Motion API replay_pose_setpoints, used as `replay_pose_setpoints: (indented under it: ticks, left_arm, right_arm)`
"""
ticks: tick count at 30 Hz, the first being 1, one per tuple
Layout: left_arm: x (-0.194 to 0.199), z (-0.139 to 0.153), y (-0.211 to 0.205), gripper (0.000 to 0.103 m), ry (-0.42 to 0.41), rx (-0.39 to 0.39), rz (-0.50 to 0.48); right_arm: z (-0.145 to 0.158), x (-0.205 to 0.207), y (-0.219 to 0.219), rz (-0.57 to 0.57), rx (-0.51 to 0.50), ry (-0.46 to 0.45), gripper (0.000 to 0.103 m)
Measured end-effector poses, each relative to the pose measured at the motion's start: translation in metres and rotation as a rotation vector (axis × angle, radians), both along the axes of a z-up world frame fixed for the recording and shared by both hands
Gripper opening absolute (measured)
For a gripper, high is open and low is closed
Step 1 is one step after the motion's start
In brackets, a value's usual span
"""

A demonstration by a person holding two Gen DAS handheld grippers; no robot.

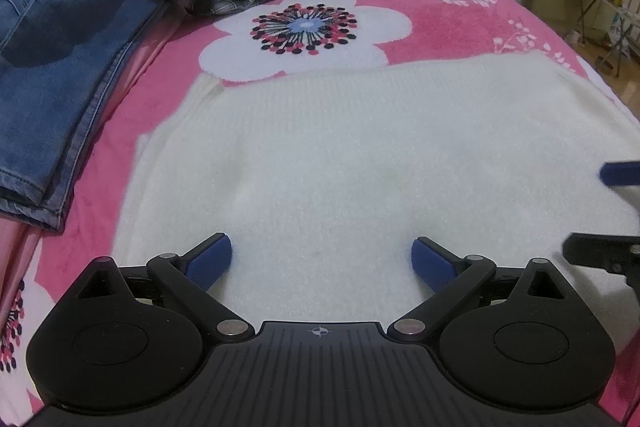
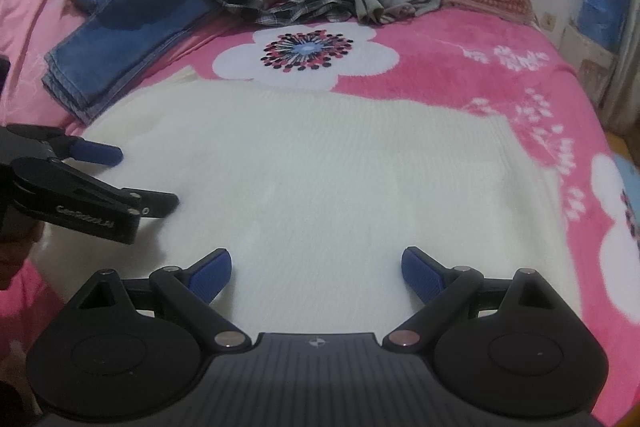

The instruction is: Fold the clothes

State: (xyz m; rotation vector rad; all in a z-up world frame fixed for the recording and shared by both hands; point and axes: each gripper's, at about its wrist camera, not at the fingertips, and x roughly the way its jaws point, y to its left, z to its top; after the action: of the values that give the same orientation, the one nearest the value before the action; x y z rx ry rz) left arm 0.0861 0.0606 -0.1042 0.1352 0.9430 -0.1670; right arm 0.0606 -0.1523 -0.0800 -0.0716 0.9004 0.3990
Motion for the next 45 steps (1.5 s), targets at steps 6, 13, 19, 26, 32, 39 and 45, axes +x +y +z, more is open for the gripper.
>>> replay_pose_setpoints:
  ticks: [6, 13, 19, 26, 32, 39, 45]
  left_arm:
    - [0.000, 0.000, 0.000, 0.098, 0.001, 0.001, 0.001]
    - [-0.001, -0.001, -0.002, 0.099, -0.001, 0.006, 0.007]
    - [-0.001, -0.001, -0.002, 0.099, 0.000, 0.003, 0.010]
    - [0.001, 0.005, 0.000, 0.100, 0.004, -0.019, 0.005]
    - [-0.022, 0.018, -0.014, 0.100, -0.026, -0.020, -0.072]
    - [-0.041, 0.002, -0.022, 0.103, -0.012, 0.025, -0.094]
    - [-0.040, 0.000, -0.019, 0.103, 0.003, 0.009, -0.072]
  right_arm:
    - [0.000, -0.021, -0.001, -0.027, 0.000, 0.018, 0.094]
    - [0.004, -0.032, 0.003, -0.020, -0.028, -0.016, 0.093]
    - [-0.015, -0.030, 0.005, 0.003, -0.079, -0.042, 0.095]
    - [-0.020, -0.032, 0.003, 0.010, -0.065, -0.067, 0.097]
    - [-0.022, -0.033, 0.001, 0.014, -0.056, -0.076, 0.098]
    - [-0.022, -0.035, 0.001, 0.016, -0.056, -0.082, 0.098]
    - [-0.020, -0.033, 0.002, 0.016, -0.061, -0.072, 0.098]
